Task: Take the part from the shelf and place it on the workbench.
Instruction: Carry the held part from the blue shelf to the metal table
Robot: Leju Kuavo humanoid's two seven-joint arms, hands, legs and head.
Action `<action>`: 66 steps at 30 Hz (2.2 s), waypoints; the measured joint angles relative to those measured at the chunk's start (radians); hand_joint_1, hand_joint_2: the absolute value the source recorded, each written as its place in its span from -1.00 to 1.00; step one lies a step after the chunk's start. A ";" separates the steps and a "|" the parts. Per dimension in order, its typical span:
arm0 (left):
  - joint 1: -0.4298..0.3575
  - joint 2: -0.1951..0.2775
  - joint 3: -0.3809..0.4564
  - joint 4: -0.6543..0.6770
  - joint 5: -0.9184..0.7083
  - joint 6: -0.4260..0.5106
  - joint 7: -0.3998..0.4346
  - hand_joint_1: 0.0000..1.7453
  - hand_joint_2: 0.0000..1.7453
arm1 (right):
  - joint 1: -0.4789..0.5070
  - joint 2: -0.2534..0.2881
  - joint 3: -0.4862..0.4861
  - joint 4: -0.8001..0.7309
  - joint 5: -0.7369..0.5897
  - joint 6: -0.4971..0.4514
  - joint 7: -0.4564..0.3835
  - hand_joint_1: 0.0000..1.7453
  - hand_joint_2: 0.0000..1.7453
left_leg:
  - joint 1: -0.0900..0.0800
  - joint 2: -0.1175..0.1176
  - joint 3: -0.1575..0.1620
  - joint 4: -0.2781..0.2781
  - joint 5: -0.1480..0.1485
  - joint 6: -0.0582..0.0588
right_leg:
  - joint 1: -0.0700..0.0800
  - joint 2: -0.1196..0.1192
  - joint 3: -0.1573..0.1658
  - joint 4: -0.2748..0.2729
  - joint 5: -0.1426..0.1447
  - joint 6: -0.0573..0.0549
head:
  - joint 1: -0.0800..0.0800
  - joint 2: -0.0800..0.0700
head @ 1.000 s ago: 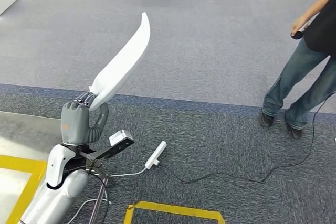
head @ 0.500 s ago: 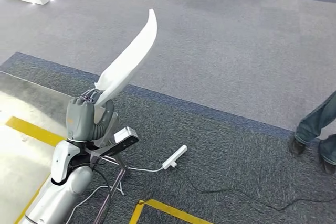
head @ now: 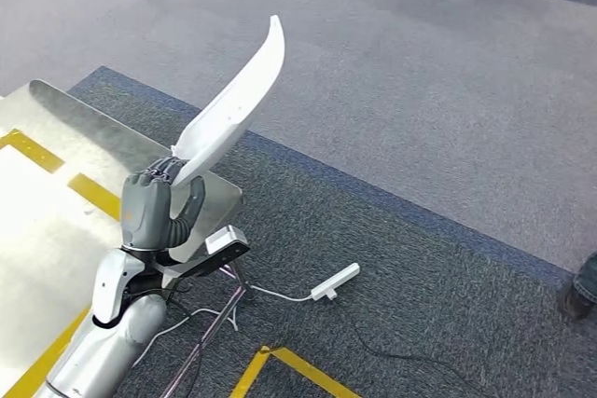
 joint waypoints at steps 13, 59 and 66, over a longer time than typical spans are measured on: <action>-0.003 -0.001 -0.004 0.001 0.000 -0.001 0.002 1.00 1.00 | 0.000 -0.002 -0.017 0.000 -0.004 0.001 -0.021 -1.00 -1.00 | 0.004 -0.092 0.052 -0.106 0.016 0.043 | 0.000 0.074 -0.141 0.252 -0.082 0.041 | 0.014 0.000; 0.176 0.051 0.119 -0.152 -0.127 0.018 0.060 1.00 1.00 | 0.106 -0.018 0.062 0.172 0.017 0.022 -0.367 -1.00 -1.00 | 0.014 -0.040 -0.068 0.132 -0.064 -0.022 | -0.014 0.018 0.022 -0.012 -0.016 -0.006 | -0.002 0.000; 0.182 0.053 0.126 -0.161 -0.136 0.006 0.072 1.00 1.00 | 0.107 -0.014 0.078 0.173 0.012 -0.001 -0.410 -1.00 -1.00 | -0.002 0.026 0.047 -0.096 0.004 0.014 | -0.001 -0.048 0.049 -0.013 -0.047 0.028 | 0.002 0.000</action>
